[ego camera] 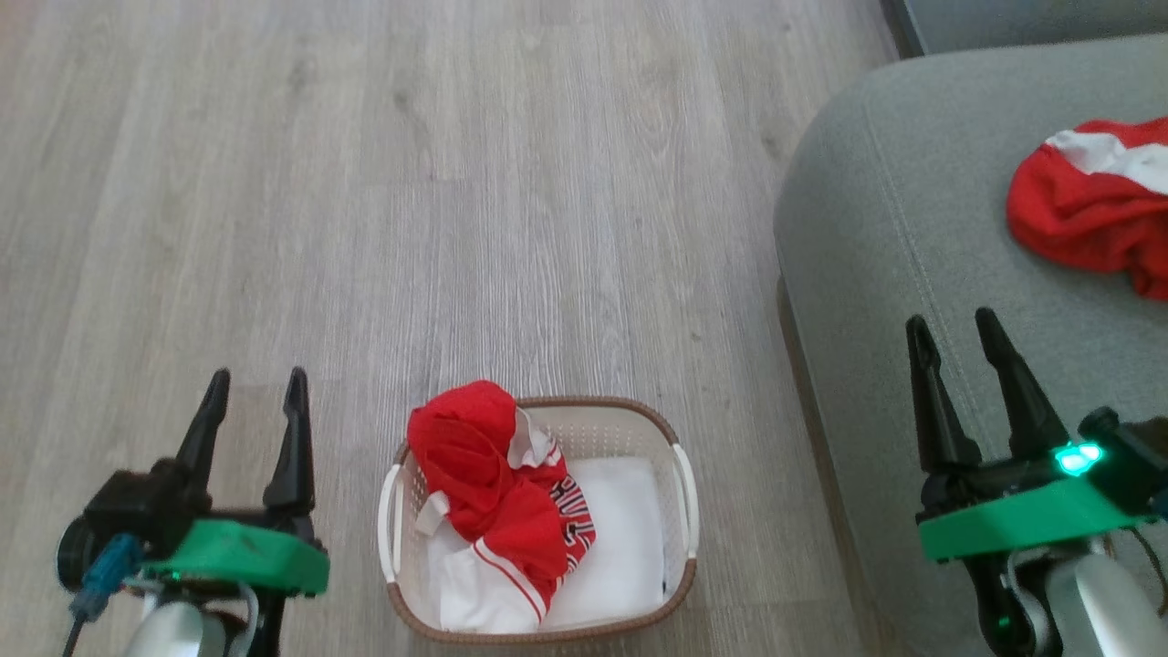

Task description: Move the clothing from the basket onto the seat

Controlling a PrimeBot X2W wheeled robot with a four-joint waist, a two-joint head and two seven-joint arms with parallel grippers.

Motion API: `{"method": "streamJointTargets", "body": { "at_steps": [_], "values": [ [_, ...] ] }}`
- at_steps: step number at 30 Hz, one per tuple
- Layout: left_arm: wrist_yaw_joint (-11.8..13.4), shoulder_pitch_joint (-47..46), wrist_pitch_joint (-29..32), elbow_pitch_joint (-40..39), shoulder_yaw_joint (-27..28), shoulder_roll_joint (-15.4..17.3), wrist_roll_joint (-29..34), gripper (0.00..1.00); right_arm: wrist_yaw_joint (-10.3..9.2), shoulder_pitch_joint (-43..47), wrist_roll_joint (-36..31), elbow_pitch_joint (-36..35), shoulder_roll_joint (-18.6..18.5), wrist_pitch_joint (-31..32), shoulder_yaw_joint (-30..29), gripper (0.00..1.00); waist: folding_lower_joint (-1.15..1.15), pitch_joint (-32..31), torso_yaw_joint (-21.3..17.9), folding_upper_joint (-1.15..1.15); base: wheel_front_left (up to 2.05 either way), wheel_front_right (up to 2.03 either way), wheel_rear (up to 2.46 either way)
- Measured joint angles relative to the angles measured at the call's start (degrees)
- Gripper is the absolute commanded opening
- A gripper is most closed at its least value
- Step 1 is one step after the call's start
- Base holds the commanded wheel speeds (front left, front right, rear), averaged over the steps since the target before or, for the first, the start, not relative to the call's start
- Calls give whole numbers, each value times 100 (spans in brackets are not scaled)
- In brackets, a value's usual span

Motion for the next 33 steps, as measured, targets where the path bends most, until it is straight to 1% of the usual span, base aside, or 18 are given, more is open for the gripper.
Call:
{"method": "streamJointTargets", "body": {
  "at_steps": [9,19,25,33],
  "values": [
    [-153,-447,0,215,-102,-30,62,100,0,-248,-56,-99,75,-1,-13,100,0,438,-102,0,0,0,0],
    [-380,-1254,47,769,-391,-81,102,100,0,-849,-155,-247,138,-1,-129,100,0,1216,-281,0,0,0,0],
    [-559,-1819,210,1424,-601,-165,102,100,0,-1205,-204,-425,178,-2,-237,100,1,1741,-387,0,0,0,0],
    [-769,-2688,267,2637,-932,-240,94,100,1,-1729,-263,-721,310,-16,-289,100,1,2471,-508,0,0,0,0]
  ]
}}
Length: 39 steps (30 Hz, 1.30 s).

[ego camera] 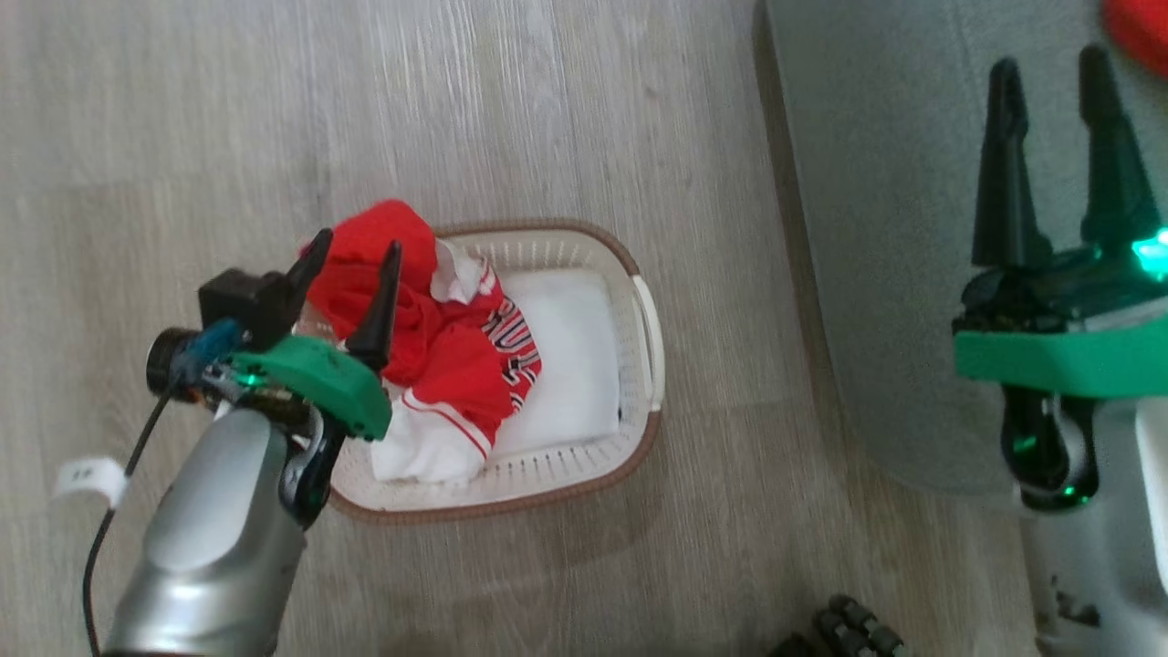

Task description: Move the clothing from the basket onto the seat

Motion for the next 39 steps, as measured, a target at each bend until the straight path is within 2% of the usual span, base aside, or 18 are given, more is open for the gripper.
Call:
{"method": "streamJointTargets", "body": {
  "at_steps": [11,15,22,31,39],
  "values": [
    [-88,-1013,383,1849,-634,-190,-170,100,-1,-608,-111,-363,86,-1,-2,100,0,944,-143,0,0,0,0],
    [-88,-1326,621,2358,-928,-255,-320,100,-1,-783,-149,-454,166,-1,12,100,0,1236,-225,0,0,0,0],
    [-88,-1915,1059,3094,-1132,-324,-535,100,-1,-1039,-201,-586,205,-1,67,100,-1,1695,-392,0,0,0,0],
    [-88,-2459,1722,3675,-1467,-293,-610,100,0,-1190,-244,-660,313,-1,174,100,-1,2147,-612,0,0,0,0],
    [-88,-2677,2109,3884,-1713,-176,-623,100,0,-1308,-244,-666,360,-1,229,100,-1,2423,-799,0,0,0,0]
  ]
}}
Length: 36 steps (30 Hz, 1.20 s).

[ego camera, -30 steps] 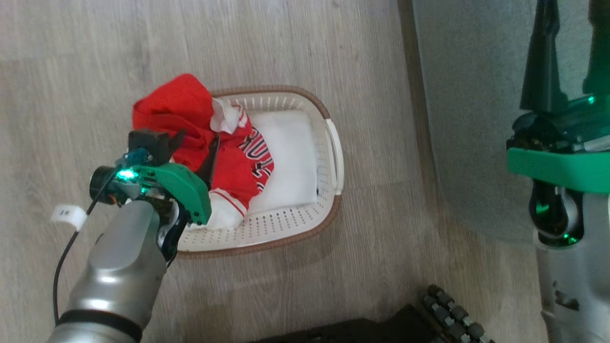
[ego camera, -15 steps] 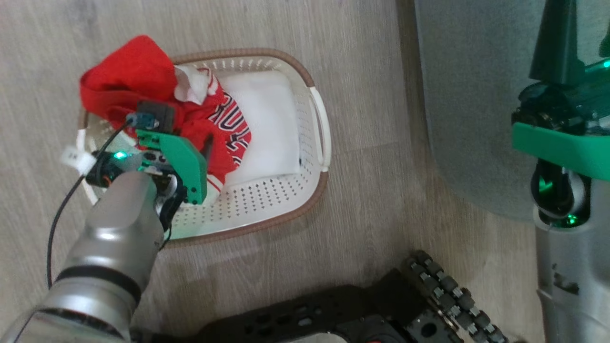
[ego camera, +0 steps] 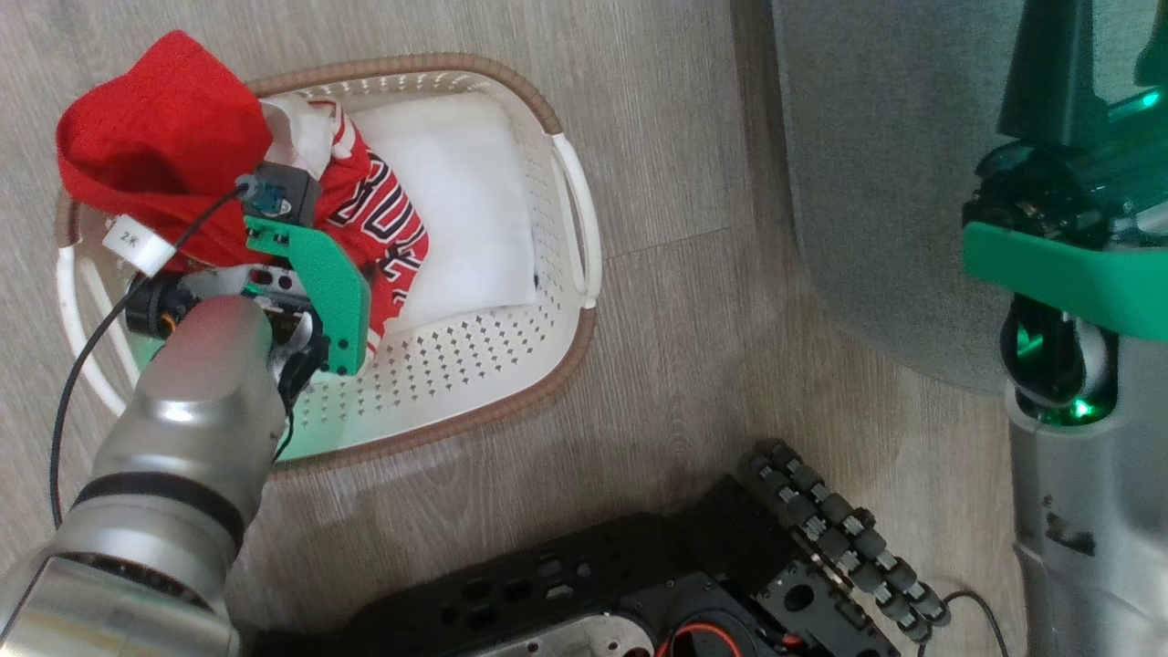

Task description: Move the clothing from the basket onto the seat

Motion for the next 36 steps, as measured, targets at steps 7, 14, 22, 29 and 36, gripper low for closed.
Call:
{"method": "streamJointTargets", "body": {
  "at_steps": [7,14,22,29,36],
  "values": [
    [0,-60,-35,-2,-224,26,-248,0,0,-1,-49,0,14,0,7,100,0,64,-31,0,0,0,0],
    [0,-54,-108,-67,-491,45,-478,0,0,-1,-51,11,19,0,19,100,0,6,-21,0,0,0,0],
    [0,32,-322,-231,-802,64,-727,0,0,0,-51,107,21,0,75,100,0,-224,-20,0,0,0,0],
    [0,495,-681,-601,-1277,38,-1068,0,0,55,-51,263,22,0,90,100,0,-723,55,0,0,0,0],
    [0,904,-1061,-947,-1689,-2,-1407,0,0,342,-49,463,12,0,138,100,0,-1355,170,1,0,0,0]
  ]
}}
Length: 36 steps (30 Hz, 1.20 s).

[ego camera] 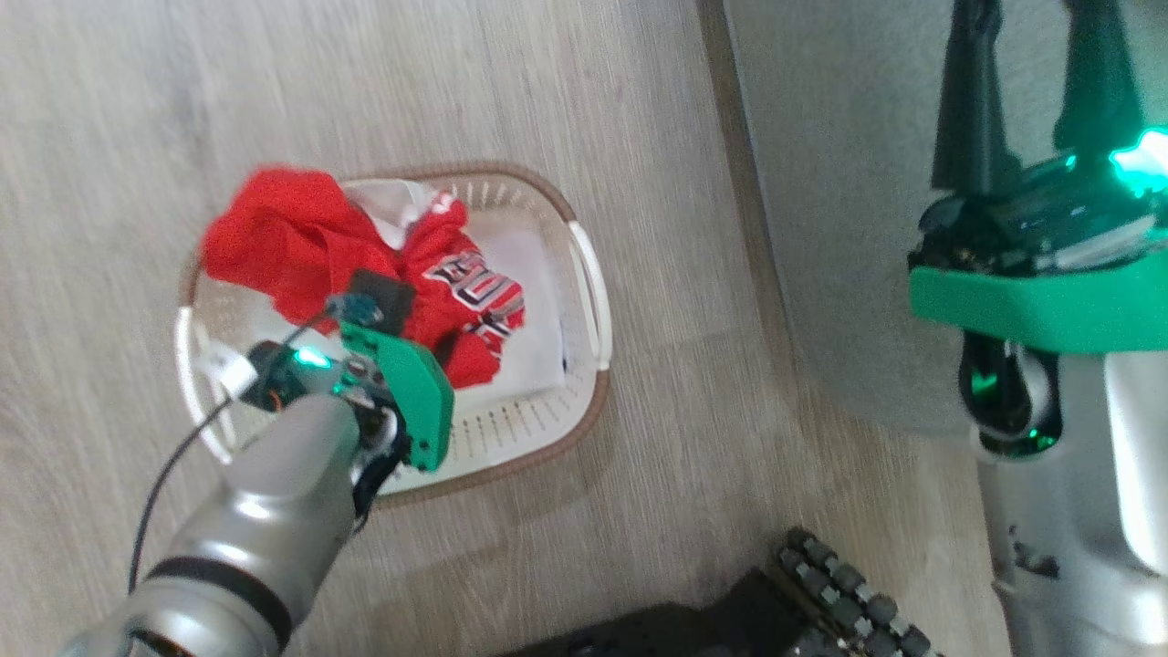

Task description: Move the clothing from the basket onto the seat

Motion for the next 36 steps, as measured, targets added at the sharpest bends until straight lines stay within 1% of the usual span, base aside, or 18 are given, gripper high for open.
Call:
{"method": "streamJointTargets", "body": {
  "at_steps": [7,11,16,20,23,28,32,36],
  "values": [
    [0,354,-590,-297,-344,5,-313,0,-1,346,18,203,-111,0,53,100,0,-748,162,0,0,0,0],
    [0,394,-910,-445,-521,22,-343,0,-1,531,69,268,-192,0,122,100,0,-1134,268,0,0,0,0],
    [0,558,-1190,-683,-553,55,-392,0,0,736,113,368,-249,0,155,100,0,-1599,410,0,0,0,0],
    [13,594,-1267,-1051,-512,107,-347,0,-1,961,190,446,-357,0,148,100,0,-1991,527,0,0,0,0],
    [101,625,-1306,-1452,-457,188,-282,0,0,1176,226,532,-372,1,163,100,0,-2302,615,0,0,0,0],
    [323,857,-1306,-2265,-343,370,-185,0,-1,1456,332,647,-416,1,192,100,0,-2827,748,0,0,0,0],
    [520,933,-1280,-2951,-290,623,-181,0,-1,1657,411,747,-483,1,254,100,0,-3217,838,0,0,0,0],
    [714,930,-1035,-3652,-259,884,-181,0,-1,1875,465,811,-513,1,352,100,0,-3547,918,0,0,0,0]
  ]
}}
